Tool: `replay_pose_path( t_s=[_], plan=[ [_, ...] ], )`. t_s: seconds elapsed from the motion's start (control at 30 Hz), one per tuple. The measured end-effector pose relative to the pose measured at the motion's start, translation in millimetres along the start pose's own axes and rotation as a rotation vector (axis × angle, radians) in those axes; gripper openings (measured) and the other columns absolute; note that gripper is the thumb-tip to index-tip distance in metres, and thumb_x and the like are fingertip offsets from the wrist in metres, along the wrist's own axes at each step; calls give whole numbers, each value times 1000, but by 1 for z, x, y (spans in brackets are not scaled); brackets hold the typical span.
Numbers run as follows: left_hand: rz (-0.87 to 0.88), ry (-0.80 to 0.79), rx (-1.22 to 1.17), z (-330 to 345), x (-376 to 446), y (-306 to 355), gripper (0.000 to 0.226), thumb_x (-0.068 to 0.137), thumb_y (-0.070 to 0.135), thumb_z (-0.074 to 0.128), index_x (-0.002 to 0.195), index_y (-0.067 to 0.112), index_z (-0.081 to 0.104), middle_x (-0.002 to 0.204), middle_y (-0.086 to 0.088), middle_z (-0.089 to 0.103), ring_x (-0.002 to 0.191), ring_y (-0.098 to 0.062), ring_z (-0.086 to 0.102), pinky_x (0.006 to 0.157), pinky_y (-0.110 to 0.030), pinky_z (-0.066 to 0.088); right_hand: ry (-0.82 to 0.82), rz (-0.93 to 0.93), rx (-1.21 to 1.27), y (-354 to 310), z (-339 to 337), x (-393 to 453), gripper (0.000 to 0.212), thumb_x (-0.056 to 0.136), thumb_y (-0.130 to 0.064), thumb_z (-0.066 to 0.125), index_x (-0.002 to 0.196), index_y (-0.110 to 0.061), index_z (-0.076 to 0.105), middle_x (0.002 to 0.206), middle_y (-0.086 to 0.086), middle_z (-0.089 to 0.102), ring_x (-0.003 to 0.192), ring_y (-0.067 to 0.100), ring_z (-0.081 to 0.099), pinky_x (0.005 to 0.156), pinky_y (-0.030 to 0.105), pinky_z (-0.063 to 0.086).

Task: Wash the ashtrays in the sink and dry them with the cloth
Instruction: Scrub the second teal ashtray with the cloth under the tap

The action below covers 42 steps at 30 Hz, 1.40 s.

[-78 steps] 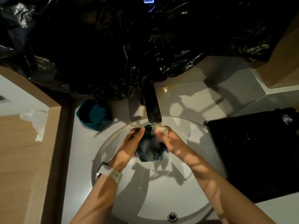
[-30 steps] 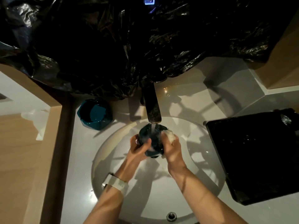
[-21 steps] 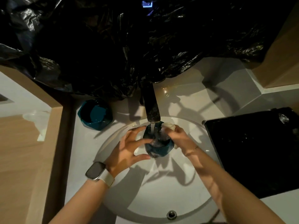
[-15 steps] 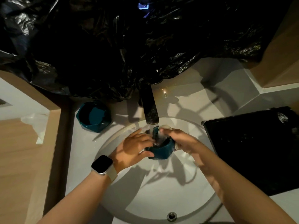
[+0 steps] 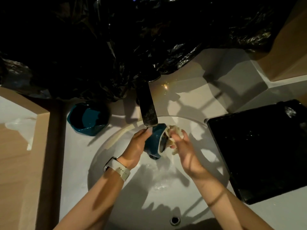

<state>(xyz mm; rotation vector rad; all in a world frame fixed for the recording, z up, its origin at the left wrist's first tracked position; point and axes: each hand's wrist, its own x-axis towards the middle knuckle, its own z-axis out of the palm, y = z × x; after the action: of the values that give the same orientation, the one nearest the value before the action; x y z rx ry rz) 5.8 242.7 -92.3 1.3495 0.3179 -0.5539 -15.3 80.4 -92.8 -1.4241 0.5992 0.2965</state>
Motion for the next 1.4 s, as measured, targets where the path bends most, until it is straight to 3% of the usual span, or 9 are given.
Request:
replay_pose_path(
  t_s=[0.13,0.2,0.3,0.5,0.73,0.83,1.03,1.2,1.4],
  plan=[
    [-197,99,-298,14,-5,1,37,105,36,37,103,16,68,96,-2,77,85,-16,74,71,-31,57,54,-617,-356,32,-2,-14,24,87,-29,61,109,-17,61,116,9,52,108,14,53,95,17,41],
    [-281,150,-416,18,-4,3,41,102,45,40,107,15,68,107,-9,75,88,-21,73,75,-36,54,43,-712,-574,42,-3,-16,35,87,-33,58,111,-9,64,121,2,47,110,11,46,101,13,32],
    [-381,219,-487,30,-14,13,48,104,46,32,113,10,62,101,-15,67,89,-27,62,85,-38,45,70,-730,-663,40,2,-22,42,90,-38,53,114,-5,65,123,-5,43,113,8,37,103,7,24],
    [-463,252,-674,23,-27,6,49,102,46,39,101,5,65,76,-15,73,77,-29,67,80,-39,47,-142,-821,-709,27,17,-32,45,99,-43,42,114,-7,64,123,4,61,128,16,47,121,31,13],
    [-453,405,-698,11,-28,0,52,101,47,42,119,2,61,111,-24,68,109,-38,61,107,-51,40,-125,-646,-690,23,7,-25,50,98,-44,42,134,-12,53,136,-18,41,136,-2,34,117,13,2],
    [-449,368,-717,23,-31,9,43,102,42,42,99,6,65,90,-16,71,78,-30,67,79,-42,49,-163,-744,-652,15,27,-27,45,98,-39,43,132,-12,55,139,-23,38,137,-11,25,118,16,6],
    [-506,423,-695,11,-25,2,52,98,47,50,132,8,59,97,-20,73,84,-34,67,65,-46,50,-235,-832,-713,38,2,-40,47,99,-44,42,122,-9,63,134,-4,53,136,2,36,116,21,23],
    [-499,446,-670,19,-27,3,58,102,48,40,135,2,52,129,-22,60,119,-38,56,101,-54,43,-211,-501,-547,25,5,-27,28,97,-41,47,125,-41,47,137,-32,32,140,-2,26,119,24,16],
    [-384,430,-427,18,-28,7,51,100,53,40,109,10,66,95,-14,70,77,-29,68,50,-35,57,-321,-720,-539,29,33,-27,37,101,-36,39,136,-50,36,153,-14,32,148,8,14,121,29,6]
  ],
)
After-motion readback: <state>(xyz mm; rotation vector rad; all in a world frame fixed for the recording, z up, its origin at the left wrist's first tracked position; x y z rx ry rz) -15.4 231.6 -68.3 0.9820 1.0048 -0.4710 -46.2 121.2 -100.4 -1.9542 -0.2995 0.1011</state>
